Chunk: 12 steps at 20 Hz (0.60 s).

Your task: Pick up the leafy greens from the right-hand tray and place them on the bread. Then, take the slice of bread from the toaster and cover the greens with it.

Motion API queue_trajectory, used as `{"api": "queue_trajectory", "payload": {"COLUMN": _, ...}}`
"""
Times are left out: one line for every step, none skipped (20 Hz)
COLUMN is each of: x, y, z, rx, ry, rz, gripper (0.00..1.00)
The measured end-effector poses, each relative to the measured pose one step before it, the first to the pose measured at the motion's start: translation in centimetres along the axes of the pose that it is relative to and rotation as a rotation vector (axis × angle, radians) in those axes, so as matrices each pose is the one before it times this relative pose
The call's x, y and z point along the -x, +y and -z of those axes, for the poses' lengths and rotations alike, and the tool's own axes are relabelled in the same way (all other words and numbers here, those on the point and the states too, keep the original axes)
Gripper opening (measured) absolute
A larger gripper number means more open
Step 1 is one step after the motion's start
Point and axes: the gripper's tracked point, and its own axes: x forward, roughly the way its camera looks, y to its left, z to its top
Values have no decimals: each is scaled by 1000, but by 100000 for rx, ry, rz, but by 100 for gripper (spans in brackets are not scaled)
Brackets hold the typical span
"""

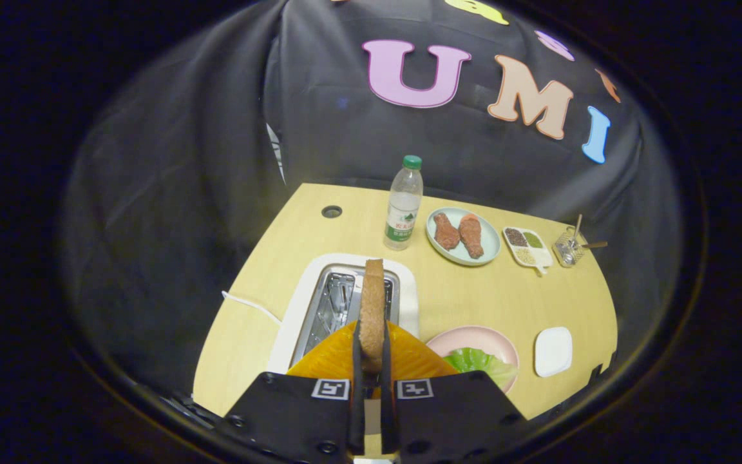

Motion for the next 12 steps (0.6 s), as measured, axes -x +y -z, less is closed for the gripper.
{"api": "queue_trajectory", "payload": {"x": 732, "y": -312, "z": -765, "rx": -602, "ry": -1544, "rz": -559, "gripper": 13}}
{"api": "queue_trajectory", "payload": {"x": 801, "y": -555, "z": -696, "rx": -714, "ry": -1461, "rz": -241, "gripper": 13}}
{"api": "queue_trajectory", "payload": {"x": 790, "y": -398, "z": -627, "rx": -916, "ry": -1344, "rz": -458, "gripper": 13}}
{"api": "queue_trajectory", "payload": {"x": 328, "y": -405, "z": -537, "rx": -1442, "ry": -1260, "rz": -812, "gripper": 13}}
{"api": "queue_trajectory", "payload": {"x": 472, "y": -365, "z": -511, "rx": -1393, "ry": -1015, "rz": -973, "gripper": 13}}
{"api": "queue_trajectory", "payload": {"x": 559, "y": -433, "z": -520, "rx": -1296, "ry": -1009, "rz": -726, "gripper": 13}}
{"api": "queue_trajectory", "payload": {"x": 472, "y": -522, "z": -570, "rx": -983, "ry": -994, "rz": -579, "gripper": 13}}
{"api": "queue_trajectory", "payload": {"x": 568, "y": -421, "z": -484, "rx": -289, "ry": -868, "rz": -106, "gripper": 13}}
{"api": "queue_trajectory", "payload": {"x": 488, "y": -819, "z": -526, "rx": 190, "ry": -883, "rz": 323, "gripper": 13}}
{"api": "queue_trajectory", "payload": {"x": 381, "y": -676, "z": -419, "rx": -59, "ry": -980, "rz": -177, "gripper": 13}}
{"api": "queue_trajectory", "payload": {"x": 260, "y": -622, "z": -364, "rx": -277, "ry": -787, "rz": -203, "gripper": 13}}
{"api": "queue_trajectory", "payload": {"x": 330, "y": -852, "z": -192, "rx": -151, "ry": -655, "rz": 166, "gripper": 13}}
